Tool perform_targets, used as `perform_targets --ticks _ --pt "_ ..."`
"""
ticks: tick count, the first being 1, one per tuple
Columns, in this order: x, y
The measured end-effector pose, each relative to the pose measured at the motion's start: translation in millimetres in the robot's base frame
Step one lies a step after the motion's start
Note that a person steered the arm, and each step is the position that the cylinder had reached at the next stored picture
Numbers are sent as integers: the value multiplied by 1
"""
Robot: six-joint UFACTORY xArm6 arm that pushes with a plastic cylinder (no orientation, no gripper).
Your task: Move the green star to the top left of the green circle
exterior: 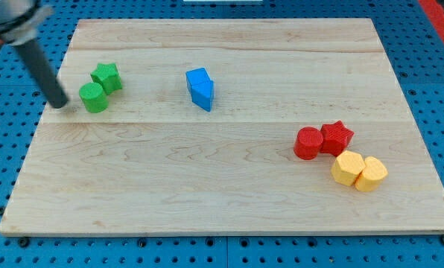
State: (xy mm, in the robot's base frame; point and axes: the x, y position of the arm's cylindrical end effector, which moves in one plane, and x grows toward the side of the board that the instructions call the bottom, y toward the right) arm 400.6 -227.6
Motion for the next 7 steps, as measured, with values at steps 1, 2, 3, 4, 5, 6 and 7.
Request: perform_targets --ticks 1,2,3,4,5,6,7 --pt "-1 86" --pt "-1 126" --pt "-2 161" --pt "12 85" --pt "4 -10" --pt "-22 -49" --pt "-44 -24"
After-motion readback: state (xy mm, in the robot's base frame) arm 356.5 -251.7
